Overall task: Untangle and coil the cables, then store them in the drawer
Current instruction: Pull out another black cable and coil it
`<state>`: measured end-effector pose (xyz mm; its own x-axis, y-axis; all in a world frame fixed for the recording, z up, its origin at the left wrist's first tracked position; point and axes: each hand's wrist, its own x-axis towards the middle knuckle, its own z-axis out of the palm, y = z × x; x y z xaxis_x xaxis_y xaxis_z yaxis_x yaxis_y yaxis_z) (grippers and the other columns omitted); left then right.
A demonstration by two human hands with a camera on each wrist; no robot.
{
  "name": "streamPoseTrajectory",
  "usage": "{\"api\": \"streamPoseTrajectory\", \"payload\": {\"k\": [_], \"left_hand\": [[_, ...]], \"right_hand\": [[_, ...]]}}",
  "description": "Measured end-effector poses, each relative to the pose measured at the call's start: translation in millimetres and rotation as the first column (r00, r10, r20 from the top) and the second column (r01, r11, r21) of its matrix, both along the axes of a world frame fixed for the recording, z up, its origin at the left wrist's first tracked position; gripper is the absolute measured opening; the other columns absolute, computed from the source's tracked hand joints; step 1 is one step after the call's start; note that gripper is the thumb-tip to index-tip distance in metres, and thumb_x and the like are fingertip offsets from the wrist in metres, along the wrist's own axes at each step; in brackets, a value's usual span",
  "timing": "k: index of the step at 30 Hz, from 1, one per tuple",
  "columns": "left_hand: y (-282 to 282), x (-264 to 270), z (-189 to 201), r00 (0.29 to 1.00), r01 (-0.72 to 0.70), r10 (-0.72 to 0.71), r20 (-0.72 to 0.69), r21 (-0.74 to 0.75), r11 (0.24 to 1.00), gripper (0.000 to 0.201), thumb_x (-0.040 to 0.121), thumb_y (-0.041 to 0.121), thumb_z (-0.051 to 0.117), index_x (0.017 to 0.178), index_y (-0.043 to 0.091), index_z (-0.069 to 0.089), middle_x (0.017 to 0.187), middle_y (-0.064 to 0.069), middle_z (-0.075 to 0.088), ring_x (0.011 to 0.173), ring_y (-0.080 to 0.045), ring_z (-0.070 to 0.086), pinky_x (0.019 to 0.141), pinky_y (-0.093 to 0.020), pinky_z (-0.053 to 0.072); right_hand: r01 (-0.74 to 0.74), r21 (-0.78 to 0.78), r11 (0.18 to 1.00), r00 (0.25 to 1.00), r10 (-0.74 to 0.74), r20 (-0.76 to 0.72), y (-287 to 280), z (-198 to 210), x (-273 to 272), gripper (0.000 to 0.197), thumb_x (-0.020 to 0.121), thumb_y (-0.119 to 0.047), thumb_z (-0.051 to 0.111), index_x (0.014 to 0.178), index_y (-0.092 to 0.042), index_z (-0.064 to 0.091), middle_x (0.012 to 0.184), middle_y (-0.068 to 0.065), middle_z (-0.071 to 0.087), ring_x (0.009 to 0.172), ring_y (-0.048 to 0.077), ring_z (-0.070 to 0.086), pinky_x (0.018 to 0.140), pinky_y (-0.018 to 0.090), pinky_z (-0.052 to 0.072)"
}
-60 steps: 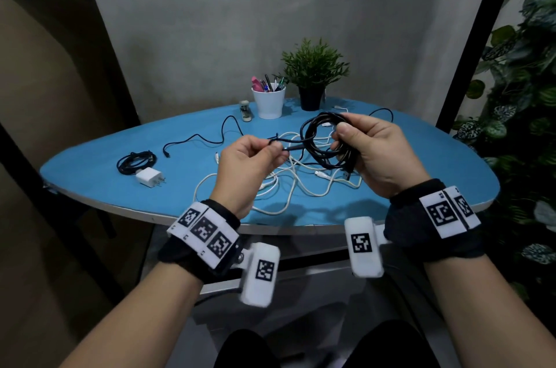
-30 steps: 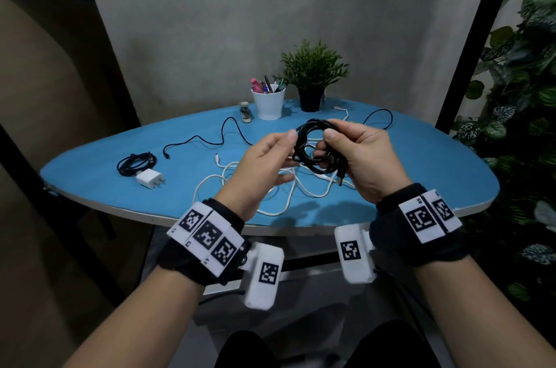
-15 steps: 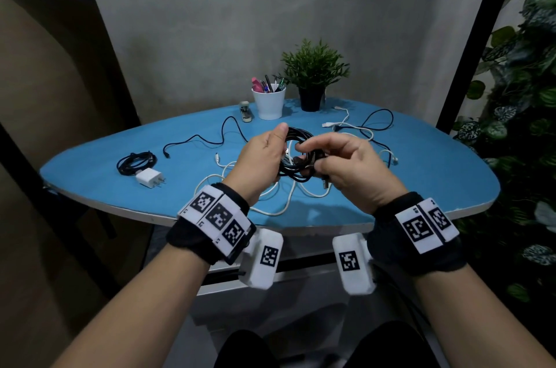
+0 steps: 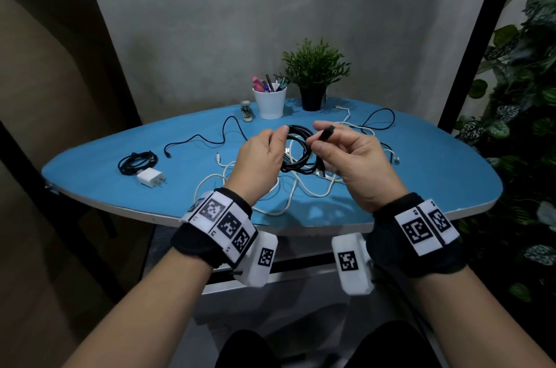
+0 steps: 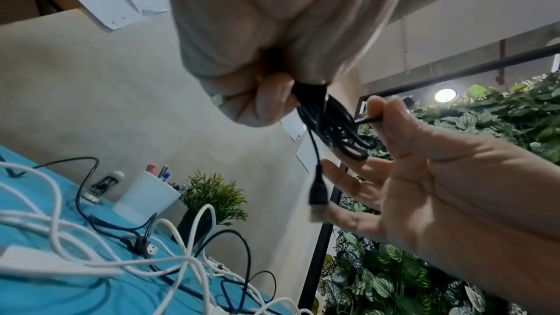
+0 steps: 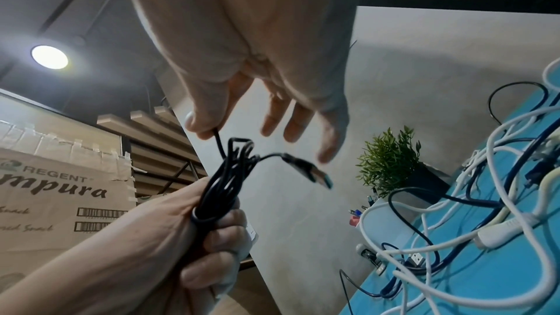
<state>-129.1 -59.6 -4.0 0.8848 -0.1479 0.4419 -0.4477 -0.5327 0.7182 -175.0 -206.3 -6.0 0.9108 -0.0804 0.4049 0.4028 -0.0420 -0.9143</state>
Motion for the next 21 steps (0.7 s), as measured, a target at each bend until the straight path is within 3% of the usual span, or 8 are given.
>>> {"api": "streamPoseTrajectory", "payload": {"k": [1,3,5,8,11,13,18,21], "left_hand": [[0.2,0.3,0.1,1.0,-0.026,0.026,0.005,-0.017,1.0,0.046,0.1,0.038,0.033,0.06,0.015,0.032,0.055,0.001,0.036,0.054,-0.013,0.034,0.048,-0.024,0.024],[0.2,2.7,-0.3,0.998,-0.069,0.069,0.005,-0.059,0.996,0.046,0.1,0.038,0.034,0.06,0.016,0.031,0.056,0.001,0.037,0.055,-0.013,0.034,0.05,-0.03,0.023],[0.4,4.7,-0.2,0.995,-0.093,0.095,0.019,-0.102,0.99,0.046,0.1,0.038,0.033,0.06,0.016,0.031,0.056,0.001,0.036,0.055,-0.014,0.034,0.051,-0.031,0.024],[-1.4,7.3,-4.5,0.996,-0.073,0.08,0.036,-0.177,0.982,0.045,0.099,0.04,0.034,0.061,0.017,0.031,0.055,0.002,0.035,0.056,-0.021,0.038,0.056,-0.033,0.031],[-3.2,3.5,-13.7,0.997,0.072,-0.062,0.042,-0.298,0.952,0.044,0.09,0.057,0.036,0.064,0.022,0.035,0.055,0.004,0.035,0.057,-0.022,0.036,0.056,-0.044,0.033],[-4.2,-1.7,-20.2,0.984,0.175,-0.16,0.074,-0.304,0.936,0.043,0.086,0.061,0.037,0.071,0.021,0.043,0.058,0.005,0.039,0.056,-0.021,0.039,0.056,-0.044,0.035],[-5.7,-10.8,-26.1,0.94,0.318,-0.297,0.167,-0.117,0.941,0.018,0.096,0.031,0.045,0.094,0.017,0.056,0.066,0.012,0.051,0.056,0.002,0.048,0.057,-0.018,0.038],[-5.4,-9.1,-30.1,0.935,0.346,-0.34,0.099,-0.048,0.937,0.016,0.094,0.026,0.051,0.09,0.012,0.056,0.066,0.012,0.049,0.058,0.001,0.046,0.06,-0.022,0.038]], "right_hand": [[0.015,-0.046,0.999,0.999,-0.014,0.029,-1.5,0.2,-0.7,0.015,0.082,-0.01,0.068,0.079,-0.024,0.072,0.113,-0.003,0.058,0.112,0.011,0.055,0.096,0.036,0.046],[0.04,-0.09,0.995,0.996,-0.033,0.078,-3.1,0.0,-2.4,0.017,0.082,-0.006,0.067,0.081,-0.022,0.071,0.111,0.002,0.054,0.106,0.001,0.054,0.084,0.017,0.047],[0.044,-0.084,0.995,0.993,-0.034,0.115,-2.9,-1.6,-2.0,0.017,0.082,-0.002,0.066,0.082,-0.019,0.07,0.099,0.003,0.057,0.09,-0.002,0.056,0.074,0.013,0.047],[0.021,0.022,1.0,0.999,-0.021,0.036,-1.2,-4.8,0.9,0.015,0.087,-0.003,0.06,0.083,-0.014,0.069,0.08,-0.001,0.065,0.073,0.004,0.061,0.063,0.018,0.049],[-0.028,0.248,0.968,0.995,0.052,-0.09,-1.2,-1.6,2.9,0.013,0.093,-0.008,0.052,0.083,-0.012,0.06,0.081,0.004,0.065,0.067,0.014,0.064,0.058,0.024,0.053],[-0.024,0.299,0.954,0.992,0.06,-0.114,-1.9,1.3,3.5,0.014,0.096,-0.01,0.046,0.084,-0.011,0.053,0.079,0.004,0.062,0.061,0.015,0.062,0.054,0.024,0.053],[0.076,0.262,0.962,0.989,-0.039,-0.145,-3.8,-1.0,9.7,0.013,0.099,-0.011,0.041,0.088,-0.012,0.047,0.077,0.005,0.053,0.061,0.015,0.055,0.044,0.021,0.047],[0.139,0.17,0.976,0.98,-0.111,-0.164,-5.5,-5.2,13.6,0.012,0.098,-0.014,0.043,0.087,-0.015,0.047,0.081,0.007,0.054,0.069,0.019,0.057,0.058,0.032,0.047]]}}
